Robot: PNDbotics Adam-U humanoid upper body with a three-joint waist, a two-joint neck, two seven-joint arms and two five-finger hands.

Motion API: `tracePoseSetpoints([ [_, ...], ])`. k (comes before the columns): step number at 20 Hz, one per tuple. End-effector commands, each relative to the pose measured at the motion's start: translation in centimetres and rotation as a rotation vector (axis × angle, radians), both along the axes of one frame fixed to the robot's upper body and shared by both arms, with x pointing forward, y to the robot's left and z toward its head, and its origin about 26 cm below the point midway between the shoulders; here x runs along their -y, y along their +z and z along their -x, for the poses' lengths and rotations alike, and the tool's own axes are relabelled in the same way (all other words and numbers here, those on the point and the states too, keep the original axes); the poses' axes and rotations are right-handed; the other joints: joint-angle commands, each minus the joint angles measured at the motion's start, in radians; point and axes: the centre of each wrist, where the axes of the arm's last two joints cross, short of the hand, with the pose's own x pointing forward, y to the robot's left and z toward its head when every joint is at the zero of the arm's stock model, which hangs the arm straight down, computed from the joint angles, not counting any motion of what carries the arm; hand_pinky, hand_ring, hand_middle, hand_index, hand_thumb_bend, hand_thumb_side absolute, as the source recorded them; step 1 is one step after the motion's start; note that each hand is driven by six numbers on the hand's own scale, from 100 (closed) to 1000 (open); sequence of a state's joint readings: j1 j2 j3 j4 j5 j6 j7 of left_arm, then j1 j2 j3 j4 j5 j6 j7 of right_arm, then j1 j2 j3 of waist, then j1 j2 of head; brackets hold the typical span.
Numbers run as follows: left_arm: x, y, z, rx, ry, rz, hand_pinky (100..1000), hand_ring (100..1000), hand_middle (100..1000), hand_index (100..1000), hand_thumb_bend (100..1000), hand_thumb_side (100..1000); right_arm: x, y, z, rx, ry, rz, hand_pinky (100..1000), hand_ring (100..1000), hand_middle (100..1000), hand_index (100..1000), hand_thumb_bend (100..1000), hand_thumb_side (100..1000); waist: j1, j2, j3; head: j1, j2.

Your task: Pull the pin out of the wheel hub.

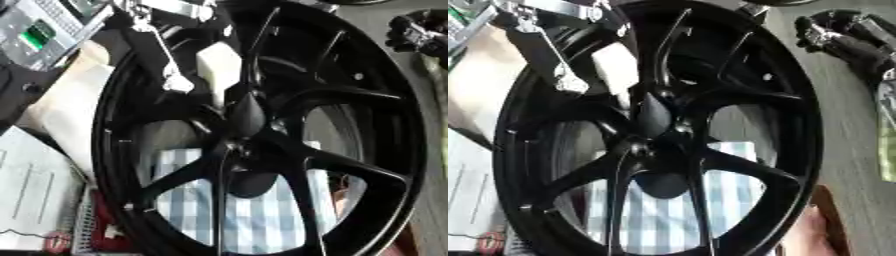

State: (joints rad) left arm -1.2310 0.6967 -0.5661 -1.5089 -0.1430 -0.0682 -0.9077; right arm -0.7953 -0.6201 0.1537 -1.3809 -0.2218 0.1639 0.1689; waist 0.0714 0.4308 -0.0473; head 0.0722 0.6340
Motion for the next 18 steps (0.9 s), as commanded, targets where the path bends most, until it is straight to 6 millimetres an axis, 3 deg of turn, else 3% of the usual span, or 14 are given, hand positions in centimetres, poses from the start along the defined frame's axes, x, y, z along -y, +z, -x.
tracePoseSetpoints([
  [1, -0.3, 1.0, 0.4, 0.029, 0.000, 0.005, 822, 784, 695, 773, 238, 100, 0.4, 1.2, 0.3, 0.037, -0.012, 0.005, 824, 729, 644, 713, 267, 496, -0.003, -0.035, 0.000, 0.001, -0.010],
  [7, -0.4, 1.7, 0.7, 0.031, -0.009, 0.033, 788, 720, 590, 721, 197, 100, 0.4, 1.0, 0.2, 0.034, -0.018, 0.007, 825, 729, 644, 713, 267, 496, -0.002, -0.040, 0.004, -0.002, -0.009],
  [18, -0.7, 2.3, 1.0, 0.022, 0.000, 0.061, 740, 623, 488, 628, 118, 100, 0.5, 0.9, 0.2, 0.030, -0.024, 0.007, 825, 730, 645, 714, 271, 495, -0.005, -0.044, 0.008, -0.003, -0.006],
])
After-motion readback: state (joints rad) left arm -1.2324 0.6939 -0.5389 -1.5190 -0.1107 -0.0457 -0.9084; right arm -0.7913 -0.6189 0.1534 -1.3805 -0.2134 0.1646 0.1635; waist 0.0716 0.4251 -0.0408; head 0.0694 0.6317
